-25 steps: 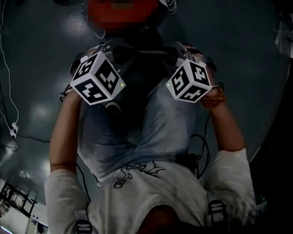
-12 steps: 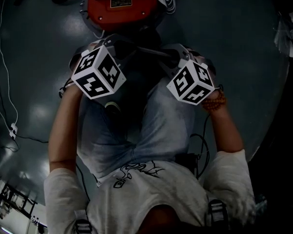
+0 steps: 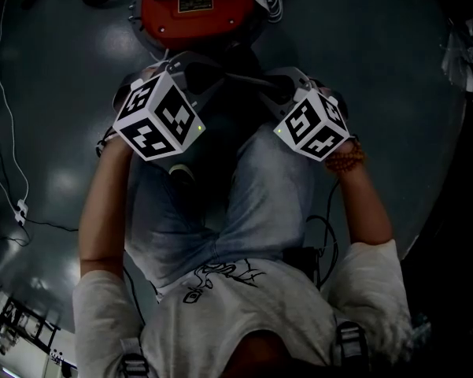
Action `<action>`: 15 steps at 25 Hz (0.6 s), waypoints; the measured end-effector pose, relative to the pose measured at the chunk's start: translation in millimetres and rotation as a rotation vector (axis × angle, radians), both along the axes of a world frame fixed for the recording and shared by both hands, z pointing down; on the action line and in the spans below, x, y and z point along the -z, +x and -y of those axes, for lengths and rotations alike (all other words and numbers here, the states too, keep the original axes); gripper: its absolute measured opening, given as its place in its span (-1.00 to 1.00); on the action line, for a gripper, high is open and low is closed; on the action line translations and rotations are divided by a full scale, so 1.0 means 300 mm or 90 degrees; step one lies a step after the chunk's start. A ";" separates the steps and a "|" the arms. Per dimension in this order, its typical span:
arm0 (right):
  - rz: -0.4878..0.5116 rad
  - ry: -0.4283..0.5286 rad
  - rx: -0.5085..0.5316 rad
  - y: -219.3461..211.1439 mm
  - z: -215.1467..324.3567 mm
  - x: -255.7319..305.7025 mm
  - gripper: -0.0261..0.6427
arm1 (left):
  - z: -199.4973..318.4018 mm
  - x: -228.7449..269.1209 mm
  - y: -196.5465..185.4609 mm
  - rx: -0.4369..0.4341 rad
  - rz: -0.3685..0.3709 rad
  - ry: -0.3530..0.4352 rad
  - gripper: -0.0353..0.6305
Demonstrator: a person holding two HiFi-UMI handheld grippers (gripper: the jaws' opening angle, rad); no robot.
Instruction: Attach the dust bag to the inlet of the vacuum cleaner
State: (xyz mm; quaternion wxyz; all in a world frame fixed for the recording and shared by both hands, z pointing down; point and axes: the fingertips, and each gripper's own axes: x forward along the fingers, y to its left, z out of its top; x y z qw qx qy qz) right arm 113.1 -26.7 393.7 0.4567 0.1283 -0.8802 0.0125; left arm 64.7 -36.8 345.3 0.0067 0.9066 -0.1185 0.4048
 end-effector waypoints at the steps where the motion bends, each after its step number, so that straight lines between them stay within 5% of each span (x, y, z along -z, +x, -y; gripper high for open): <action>1: 0.000 0.002 -0.002 0.001 0.003 -0.002 -0.72 | 0.003 0.006 0.003 0.000 -0.003 0.002 -0.83; 9: -0.031 0.081 0.034 -0.031 0.020 0.034 -0.72 | -0.040 -0.046 -0.041 0.020 -0.006 -0.016 -0.84; 15: -0.010 0.070 0.007 -0.008 -0.008 0.034 -0.72 | -0.028 -0.004 -0.016 0.020 -0.012 0.017 -0.84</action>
